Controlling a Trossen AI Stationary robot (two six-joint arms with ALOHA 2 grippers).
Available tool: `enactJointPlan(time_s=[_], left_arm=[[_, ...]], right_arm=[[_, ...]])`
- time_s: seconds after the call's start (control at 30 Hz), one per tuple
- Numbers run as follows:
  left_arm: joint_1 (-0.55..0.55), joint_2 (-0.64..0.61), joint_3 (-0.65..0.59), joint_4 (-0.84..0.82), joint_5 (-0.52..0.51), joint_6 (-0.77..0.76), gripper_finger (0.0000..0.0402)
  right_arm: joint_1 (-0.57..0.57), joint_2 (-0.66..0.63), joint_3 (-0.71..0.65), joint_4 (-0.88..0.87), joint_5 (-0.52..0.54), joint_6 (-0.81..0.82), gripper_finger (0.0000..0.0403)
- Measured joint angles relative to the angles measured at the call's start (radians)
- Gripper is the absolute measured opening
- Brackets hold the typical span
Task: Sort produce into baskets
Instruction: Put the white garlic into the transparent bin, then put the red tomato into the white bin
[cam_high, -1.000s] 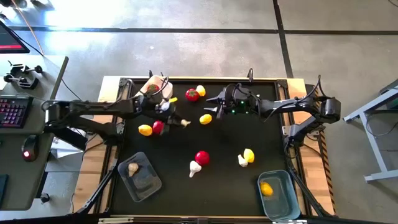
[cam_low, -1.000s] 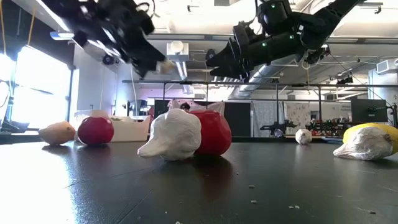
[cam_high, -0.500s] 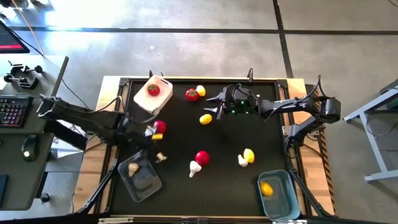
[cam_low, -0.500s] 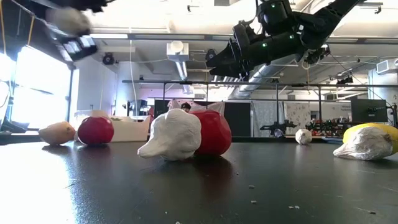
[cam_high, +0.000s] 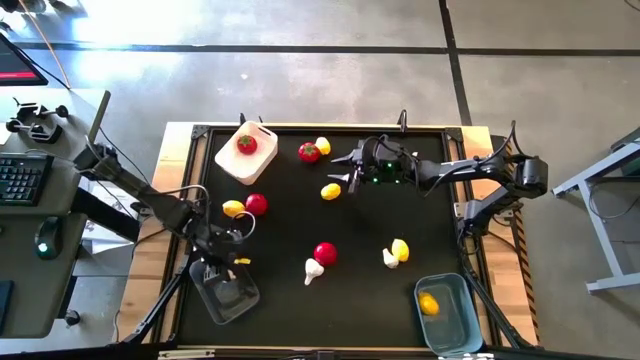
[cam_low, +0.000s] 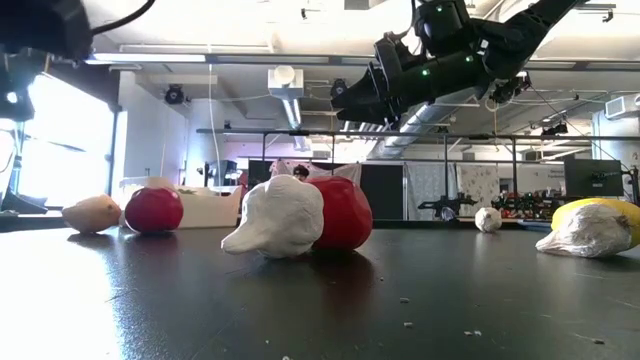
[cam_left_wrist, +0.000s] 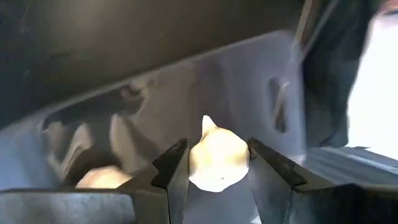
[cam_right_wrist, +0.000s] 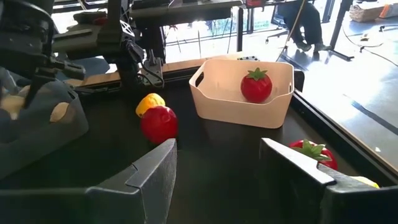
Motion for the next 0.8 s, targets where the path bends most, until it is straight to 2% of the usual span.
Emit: enactJointPlan(time_s=[0.3,0.63,0.8], left_arm=[[-0.002,0.086,0.0,-0.072,-0.018,-0.031,0.013],[0.0,0.125,0.0,-0.138,-0.017,-0.026,0.0208],[0.0,0.118,0.016,-0.197,-0.009,0.083,0.0218]], right_arm=[[0.005,0.0,0.0,-0.001,0.0,0.008,0.022],[0.005,0.0,0.0,-0.008,0.006,0.004,0.022],[0.005,0.0,0.0,-0.008,0.01,0.003,0.022]])
